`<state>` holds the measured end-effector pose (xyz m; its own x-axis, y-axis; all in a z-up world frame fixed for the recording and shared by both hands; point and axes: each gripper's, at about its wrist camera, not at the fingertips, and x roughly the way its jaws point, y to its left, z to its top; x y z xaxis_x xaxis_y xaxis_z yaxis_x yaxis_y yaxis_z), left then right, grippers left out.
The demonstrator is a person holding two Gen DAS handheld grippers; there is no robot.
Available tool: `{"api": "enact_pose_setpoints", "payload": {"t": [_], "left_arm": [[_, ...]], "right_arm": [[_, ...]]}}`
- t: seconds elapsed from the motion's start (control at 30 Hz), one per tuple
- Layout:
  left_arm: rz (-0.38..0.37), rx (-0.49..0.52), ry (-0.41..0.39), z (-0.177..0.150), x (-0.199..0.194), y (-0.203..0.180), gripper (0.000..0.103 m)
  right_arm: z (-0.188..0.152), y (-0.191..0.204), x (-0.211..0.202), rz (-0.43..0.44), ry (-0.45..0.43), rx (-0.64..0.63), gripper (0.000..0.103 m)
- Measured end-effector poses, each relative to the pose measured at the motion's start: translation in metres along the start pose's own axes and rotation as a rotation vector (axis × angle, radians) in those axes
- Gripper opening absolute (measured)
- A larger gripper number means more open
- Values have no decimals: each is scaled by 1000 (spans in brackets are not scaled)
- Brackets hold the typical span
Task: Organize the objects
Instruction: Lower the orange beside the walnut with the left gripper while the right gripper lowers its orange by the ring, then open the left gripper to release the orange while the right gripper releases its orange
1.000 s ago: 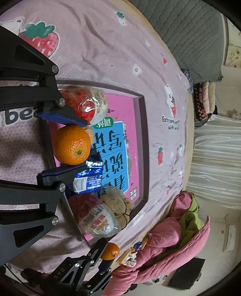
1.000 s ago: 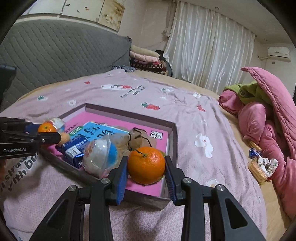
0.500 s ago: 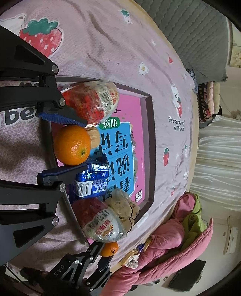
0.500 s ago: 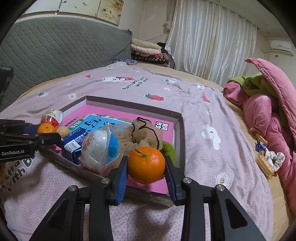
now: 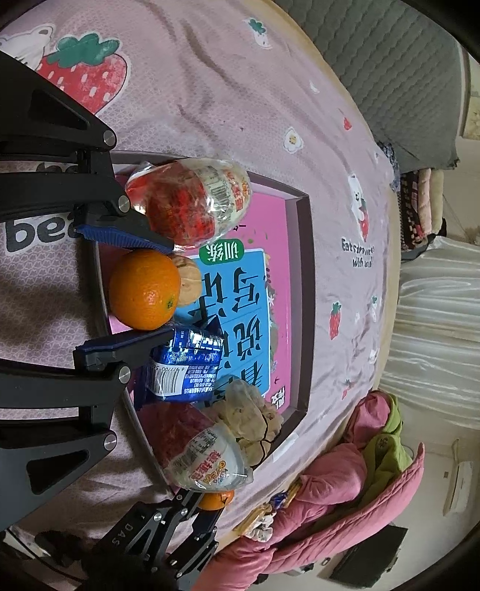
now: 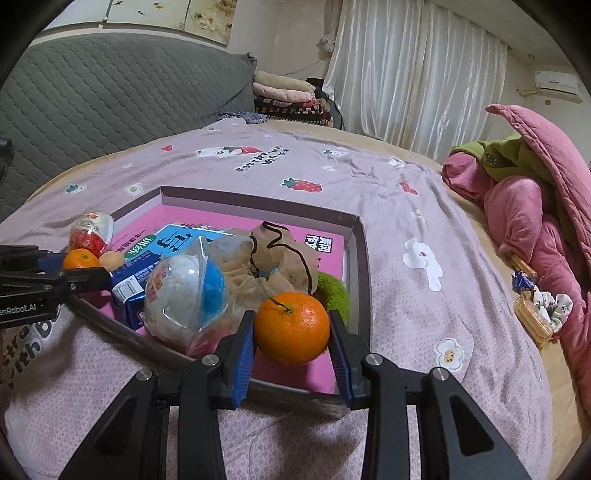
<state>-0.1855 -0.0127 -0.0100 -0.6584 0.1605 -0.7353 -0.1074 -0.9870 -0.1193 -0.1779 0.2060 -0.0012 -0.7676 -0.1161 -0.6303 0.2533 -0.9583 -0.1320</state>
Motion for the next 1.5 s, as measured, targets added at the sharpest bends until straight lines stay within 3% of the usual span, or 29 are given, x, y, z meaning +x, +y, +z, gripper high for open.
{"api": "enact_pose_setpoints", "payload": {"t": [0.87,1.5], "left_arm": [[42,15,-2,1,6,1,41],[43,3,3,1,7,3,41]], "right_arm": [[0,4,4,1,17,-3,38],[0,-3,7,32,43,77,38]]}}
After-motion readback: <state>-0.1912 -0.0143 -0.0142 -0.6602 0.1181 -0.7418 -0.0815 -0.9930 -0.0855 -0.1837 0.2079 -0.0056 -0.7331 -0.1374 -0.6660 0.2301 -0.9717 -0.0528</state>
